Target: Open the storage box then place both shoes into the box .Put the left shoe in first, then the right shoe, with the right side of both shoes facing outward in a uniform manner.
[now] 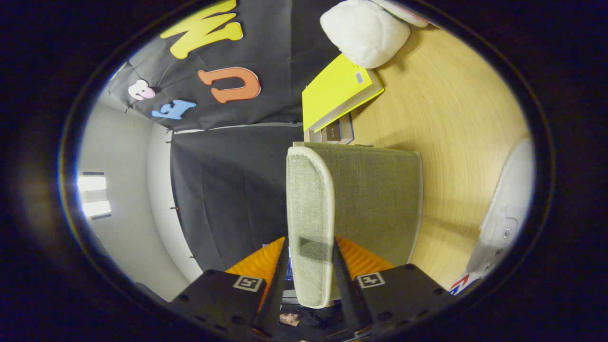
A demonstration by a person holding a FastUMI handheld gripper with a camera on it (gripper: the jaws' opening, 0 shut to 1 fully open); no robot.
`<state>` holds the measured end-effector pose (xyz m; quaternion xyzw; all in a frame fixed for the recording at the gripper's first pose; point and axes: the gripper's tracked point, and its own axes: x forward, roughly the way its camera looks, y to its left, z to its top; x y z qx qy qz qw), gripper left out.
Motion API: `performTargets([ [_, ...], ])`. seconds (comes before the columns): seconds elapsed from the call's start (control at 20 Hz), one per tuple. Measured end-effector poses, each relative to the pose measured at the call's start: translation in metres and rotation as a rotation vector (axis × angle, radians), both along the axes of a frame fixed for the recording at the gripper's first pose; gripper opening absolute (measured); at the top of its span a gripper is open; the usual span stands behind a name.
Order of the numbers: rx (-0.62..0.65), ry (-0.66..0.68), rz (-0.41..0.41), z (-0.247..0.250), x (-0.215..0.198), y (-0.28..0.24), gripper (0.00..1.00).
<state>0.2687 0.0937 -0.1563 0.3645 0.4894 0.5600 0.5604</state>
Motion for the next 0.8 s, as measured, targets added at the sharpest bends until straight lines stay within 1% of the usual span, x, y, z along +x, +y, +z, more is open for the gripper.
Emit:
performTargets([
  [0.05, -0.004, -0.002, 0.001, 0.001, -0.004, 0.001, 0.35],
  [0.1, -0.007, -0.004, -0.001, 0.002, -0.006, -0.001, 0.31],
  [0.15, -0.007, -0.012, -0.002, 0.005, -0.006, -0.005, 0.24],
  [0.2, -0.002, -0.019, -0.007, 0.009, -0.006, -0.007, 0.21],
  [0.25, 0.002, -0.033, -0.008, 0.015, -0.009, -0.011, 0.13],
  [0.35, -0.012, -0.058, -0.014, 0.02, -0.012, -0.014, 0.05],
  [0.6, -0.008, -0.07, -0.02, 0.041, -0.028, -0.015, 0.05],
  [0.7, -0.026, -0.08, -0.031, 0.045, -0.033, -0.011, 0.05],
  [0.8, -0.061, -0.12, -0.047, 0.053, -0.043, -0.006, 0.05],
])
